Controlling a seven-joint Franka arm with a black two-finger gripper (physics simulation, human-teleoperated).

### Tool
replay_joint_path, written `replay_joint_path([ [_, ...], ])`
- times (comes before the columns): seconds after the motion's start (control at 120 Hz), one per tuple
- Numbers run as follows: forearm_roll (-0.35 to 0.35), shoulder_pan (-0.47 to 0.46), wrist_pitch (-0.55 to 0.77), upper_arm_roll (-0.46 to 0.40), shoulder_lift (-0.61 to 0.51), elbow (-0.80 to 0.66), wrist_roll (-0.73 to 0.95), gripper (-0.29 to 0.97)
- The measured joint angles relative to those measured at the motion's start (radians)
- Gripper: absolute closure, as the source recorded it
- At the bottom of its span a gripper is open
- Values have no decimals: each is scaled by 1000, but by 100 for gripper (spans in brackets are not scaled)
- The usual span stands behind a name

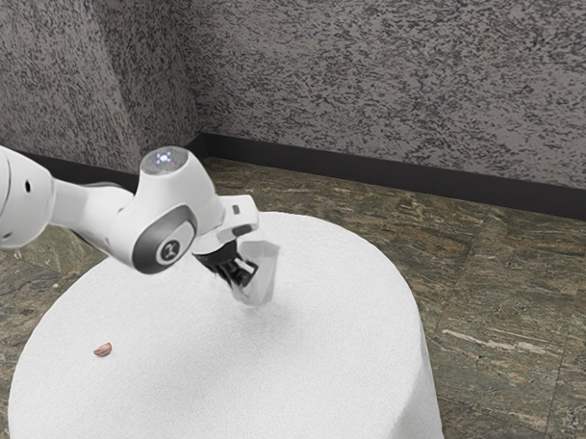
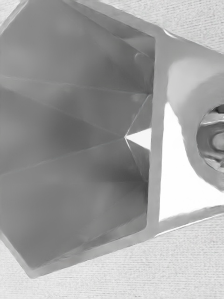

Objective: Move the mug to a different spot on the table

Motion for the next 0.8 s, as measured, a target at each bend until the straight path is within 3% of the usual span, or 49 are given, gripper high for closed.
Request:
replay_joint_path([
  [0.2,7,24,100,16,-37,-31,-16,74],
  [0.35,4,32,142,25,-124,-159,-31,74],
  [0.575,1,86,155,5,-225,-304,-59,74],
  [0.8,1,101,150,7,-237,-344,-86,74],
])
